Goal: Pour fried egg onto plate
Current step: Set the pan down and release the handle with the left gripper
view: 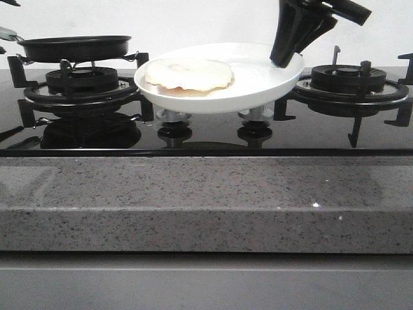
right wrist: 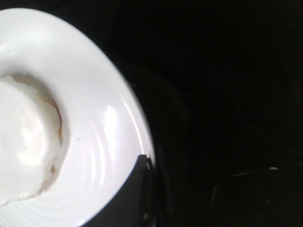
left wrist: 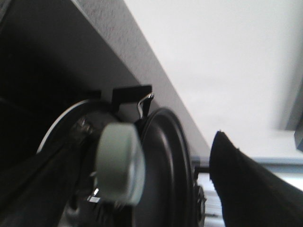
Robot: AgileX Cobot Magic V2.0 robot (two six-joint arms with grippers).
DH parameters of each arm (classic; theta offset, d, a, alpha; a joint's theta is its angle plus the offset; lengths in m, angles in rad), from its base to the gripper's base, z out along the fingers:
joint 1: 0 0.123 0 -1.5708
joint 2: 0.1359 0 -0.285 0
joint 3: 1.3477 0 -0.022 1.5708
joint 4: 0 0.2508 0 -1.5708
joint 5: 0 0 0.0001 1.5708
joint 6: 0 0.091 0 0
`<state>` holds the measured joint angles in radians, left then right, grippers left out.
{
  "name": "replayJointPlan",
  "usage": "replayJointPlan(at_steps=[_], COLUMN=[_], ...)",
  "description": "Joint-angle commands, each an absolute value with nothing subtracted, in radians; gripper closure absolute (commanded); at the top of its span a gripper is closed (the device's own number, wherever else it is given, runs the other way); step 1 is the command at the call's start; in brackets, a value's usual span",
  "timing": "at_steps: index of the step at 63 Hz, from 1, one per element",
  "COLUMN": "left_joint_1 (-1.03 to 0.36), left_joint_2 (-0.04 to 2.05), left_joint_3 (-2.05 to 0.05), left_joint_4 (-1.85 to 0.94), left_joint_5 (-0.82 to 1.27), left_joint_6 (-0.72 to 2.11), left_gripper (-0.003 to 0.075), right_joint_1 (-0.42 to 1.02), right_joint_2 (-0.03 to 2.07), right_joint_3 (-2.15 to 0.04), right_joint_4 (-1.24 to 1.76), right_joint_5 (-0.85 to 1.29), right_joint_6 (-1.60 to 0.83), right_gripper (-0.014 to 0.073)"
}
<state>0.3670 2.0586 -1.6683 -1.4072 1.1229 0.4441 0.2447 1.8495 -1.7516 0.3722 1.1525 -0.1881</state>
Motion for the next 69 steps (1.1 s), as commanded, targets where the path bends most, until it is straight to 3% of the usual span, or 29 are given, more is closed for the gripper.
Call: replayJointPlan(at_steps=[1,15,35,56,69], left_joint_1=[0.388,0.411,0.408,0.379,0.264], left_joint_2=[1.991,1.955,1.894,1.756,1.548], left_joint_3=[-1.696,-1.696,-1.696,-1.647,-1.502], left_joint_4=[-1.404,-1.288,-1.224,-1.098,-0.867], left_joint_5=[1.210,1.257,1.267,1.250,0.998], left_joint_6=[0.431,0.406,0.406,0.434,0.436], left_gripper=[0.0170,0.0276,0.0743,0.0741,0.0741], right_joint_1=[0.241,0.241,0.241,0.241,0.241], right_joint_2=[1.797,1.797,1.797,1.797,1.797], right_joint_3=[-1.776,-1.776,-1.776,-1.776,-1.776], right_joint_4=[0.412,0.412,0.412,0.412,0.412], right_joint_5=[1.122,1.122,1.122,1.122,1.122], right_joint_6=[-0.192,-0.192,-0.192,-0.192,-0.192], right_gripper=[0.0701,0.0701,0.0701,0.0701,0.0701])
